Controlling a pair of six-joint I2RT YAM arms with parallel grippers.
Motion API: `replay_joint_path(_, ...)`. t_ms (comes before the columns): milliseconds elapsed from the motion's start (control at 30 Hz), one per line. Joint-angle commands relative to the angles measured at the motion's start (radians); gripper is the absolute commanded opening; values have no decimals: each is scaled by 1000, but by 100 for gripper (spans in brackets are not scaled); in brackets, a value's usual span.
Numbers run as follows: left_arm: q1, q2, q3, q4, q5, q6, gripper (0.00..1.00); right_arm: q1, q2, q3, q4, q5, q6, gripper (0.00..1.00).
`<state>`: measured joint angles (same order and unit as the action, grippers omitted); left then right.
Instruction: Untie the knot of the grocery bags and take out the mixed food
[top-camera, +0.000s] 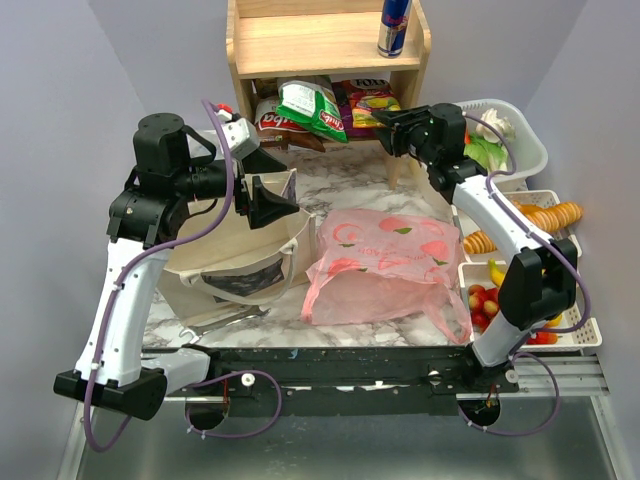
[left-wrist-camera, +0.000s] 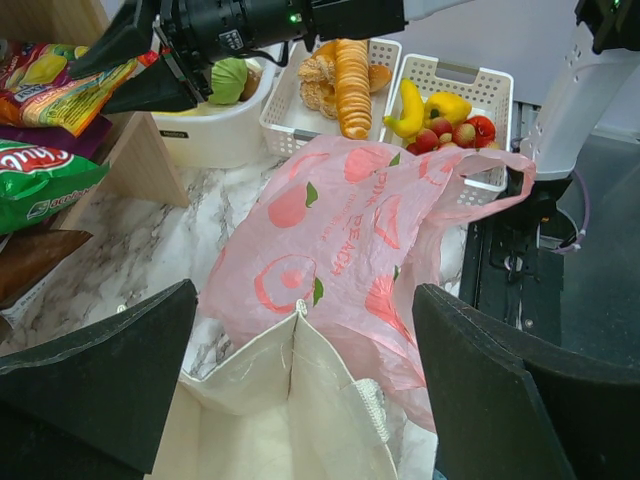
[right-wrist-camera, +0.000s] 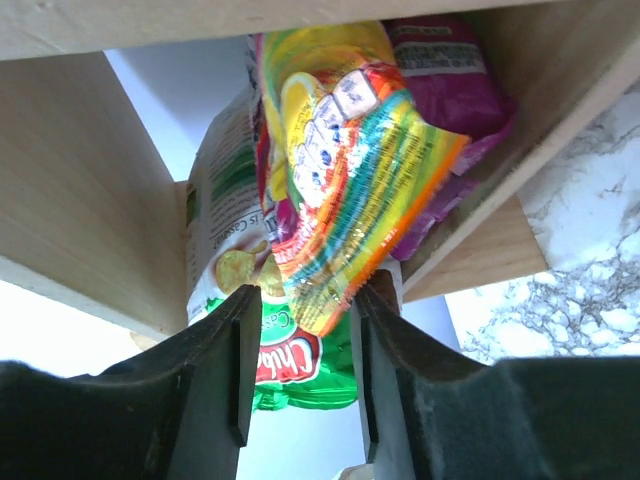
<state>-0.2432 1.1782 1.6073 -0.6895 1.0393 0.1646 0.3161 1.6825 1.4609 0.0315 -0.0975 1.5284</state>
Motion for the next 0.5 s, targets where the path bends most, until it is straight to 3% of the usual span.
replay_joint_path(0,2,-22,-13,-4,-12,10,91,2,-35,-30,-30,-4,-14,40)
replay_joint_path(300,2,-26,-12,-12,-21,19,91,1,60,46,50,25,-35,13)
replay_joint_path(467,2,-33,-21,-22,-30,33,91,0,77,53,63,41,-57,9)
